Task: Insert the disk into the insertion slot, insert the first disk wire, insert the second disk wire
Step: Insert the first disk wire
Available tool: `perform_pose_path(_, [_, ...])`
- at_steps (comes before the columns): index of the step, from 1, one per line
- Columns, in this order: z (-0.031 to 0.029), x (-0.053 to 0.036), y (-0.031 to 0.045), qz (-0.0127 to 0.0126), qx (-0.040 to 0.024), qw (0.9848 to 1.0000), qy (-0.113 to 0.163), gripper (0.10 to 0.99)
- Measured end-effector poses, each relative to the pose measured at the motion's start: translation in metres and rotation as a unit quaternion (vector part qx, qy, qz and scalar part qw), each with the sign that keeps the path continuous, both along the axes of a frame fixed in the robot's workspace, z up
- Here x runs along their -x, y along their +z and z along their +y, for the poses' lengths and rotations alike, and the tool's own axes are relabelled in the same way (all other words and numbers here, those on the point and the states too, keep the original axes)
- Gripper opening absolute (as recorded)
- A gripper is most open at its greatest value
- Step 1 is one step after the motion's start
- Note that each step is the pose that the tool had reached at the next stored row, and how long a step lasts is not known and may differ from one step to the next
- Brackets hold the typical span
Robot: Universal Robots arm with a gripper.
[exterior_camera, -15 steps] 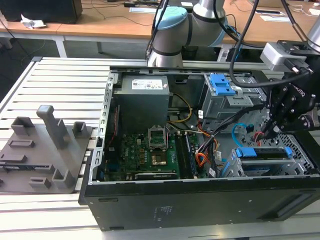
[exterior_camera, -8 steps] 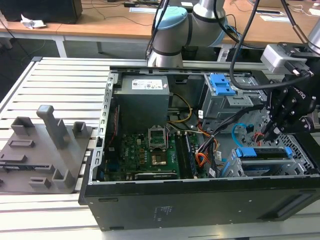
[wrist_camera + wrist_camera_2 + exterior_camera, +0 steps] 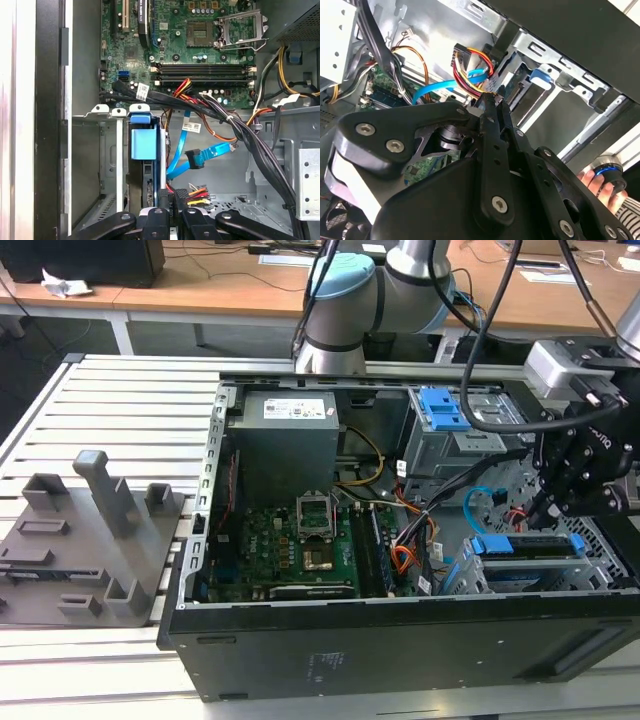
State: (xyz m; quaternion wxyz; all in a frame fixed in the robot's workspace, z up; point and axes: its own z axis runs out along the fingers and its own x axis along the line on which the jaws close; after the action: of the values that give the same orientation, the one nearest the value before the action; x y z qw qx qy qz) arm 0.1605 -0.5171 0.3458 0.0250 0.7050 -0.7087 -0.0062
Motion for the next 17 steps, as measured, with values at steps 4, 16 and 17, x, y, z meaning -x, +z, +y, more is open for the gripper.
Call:
perform_pose_path(4, [-0.0075,-0.0008,-0.0006,0.0000,0.0000,1.0000,0.000,0.165])
perform_pose_path(16, [-0.0151,-0.0027,0.0018,0.0000,-0.0001,1.0000,0.000,0.165])
perform_pose_path(17, [-0.0151,-0.0030,0.0015,0.0002,0.0000,1.0000,0.000,0.165])
